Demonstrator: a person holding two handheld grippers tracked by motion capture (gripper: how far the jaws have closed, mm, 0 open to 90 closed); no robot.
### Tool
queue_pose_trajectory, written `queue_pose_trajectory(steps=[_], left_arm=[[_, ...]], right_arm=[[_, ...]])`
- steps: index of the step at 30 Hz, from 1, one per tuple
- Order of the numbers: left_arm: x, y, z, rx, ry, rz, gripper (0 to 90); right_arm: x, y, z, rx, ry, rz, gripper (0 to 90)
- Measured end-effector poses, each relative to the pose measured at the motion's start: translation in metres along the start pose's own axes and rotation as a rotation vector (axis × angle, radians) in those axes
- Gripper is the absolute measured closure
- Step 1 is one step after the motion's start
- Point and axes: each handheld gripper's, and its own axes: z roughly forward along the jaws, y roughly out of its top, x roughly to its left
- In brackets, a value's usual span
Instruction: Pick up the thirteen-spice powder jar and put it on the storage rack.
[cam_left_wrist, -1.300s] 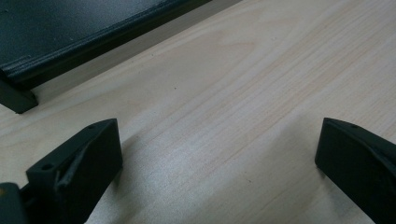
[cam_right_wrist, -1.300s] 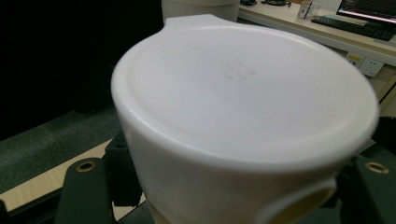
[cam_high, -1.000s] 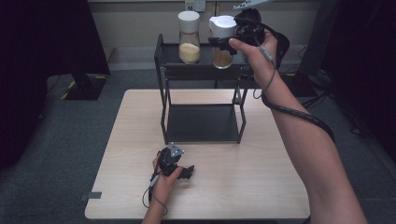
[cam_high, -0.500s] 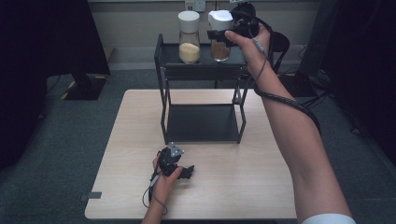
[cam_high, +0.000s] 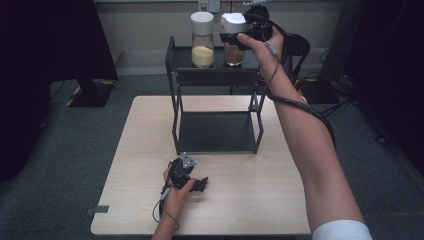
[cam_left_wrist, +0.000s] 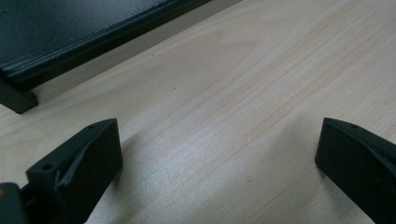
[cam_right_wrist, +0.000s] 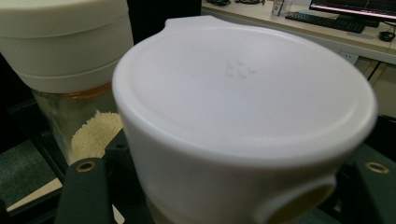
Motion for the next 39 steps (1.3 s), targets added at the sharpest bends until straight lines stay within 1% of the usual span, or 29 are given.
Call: queue_pose_trajectory(steps=[2,9,13,16,18,19,20,21,22,24,25,29,30,31,35,37,38,39], left_arm=[[0.0,0.0,0.0,0.0,0.0,0.0,0.0],[0.0,0.0,0.0,0.0,0.0,0.001,0.0],[0.0,0.0,0.0,0.0,0.0,0.0,0.0],[0.0,0.0,0.0,0.0,0.0,0.0,0.0],[0.0,0.0,0.0,0.0,0.0,0.0,0.0],[0.0,0.0,0.0,0.0,0.0,0.0,0.0],[0.0,0.0,0.0,0.0,0.0,0.0,0.0],[0.0,0.0,0.0,0.0,0.0,0.0,0.0],[0.0,0.0,0.0,0.0,0.0,0.0,0.0],[0.0,0.0,0.0,0.0,0.0,0.0,0.0],[0.0,0.0,0.0,0.0,0.0,0.0,0.0],[0.0,0.0,0.0,0.0,0.0,0.0,0.0],[0.0,0.0,0.0,0.0,0.0,0.001,0.0],[0.0,0.0,0.0,0.0,0.0,0.001,0.0],[0.0,0.0,0.0,0.0,0.0,0.001,0.0],[0.0,0.0,0.0,0.0,0.0,0.0,0.0],[0.0,0.0,0.0,0.0,0.0,0.001,0.0],[0.0,0.0,0.0,0.0,0.0,0.0,0.0]], right_arm=[[0.0,-0.001,0.0,-0.002,-0.002,-0.006,30.2],[-0.001,-0.004,-0.001,-0.013,0.002,-0.002,30.0],[0.0,-0.007,-0.001,-0.022,-0.004,-0.001,29.8],[0.0,-0.008,-0.001,-0.026,-0.002,0.013,29.3],[0.0,-0.008,-0.001,-0.028,-0.002,0.013,28.8],[0.0,-0.008,-0.002,-0.031,-0.004,0.014,26.9],[0.0,-0.008,-0.002,-0.032,-0.001,0.029,19.9],[0.001,-0.008,-0.003,-0.034,-0.006,0.031,17.2],[0.001,-0.008,-0.003,-0.034,-0.006,0.031,17.2],[0.002,-0.009,-0.005,-0.045,-0.011,0.045,10.3],[0.002,-0.009,-0.005,-0.045,-0.011,0.045,10.3],[0.004,-0.009,-0.011,-0.055,-0.016,0.057,4.1],[0.004,-0.008,-0.012,-0.049,-0.016,0.058,3.5],[0.007,-0.011,-0.015,-0.061,-0.026,0.061,1.9],[0.009,-0.014,-0.019,-0.062,-0.023,0.071,0.0],[0.012,-0.017,-0.023,-0.065,-0.034,0.053,0.0],[0.013,-0.017,-0.024,-0.06,-0.037,0.054,0.0],[0.014,-0.02,-0.026,-0.065,-0.037,0.072,0.0]])
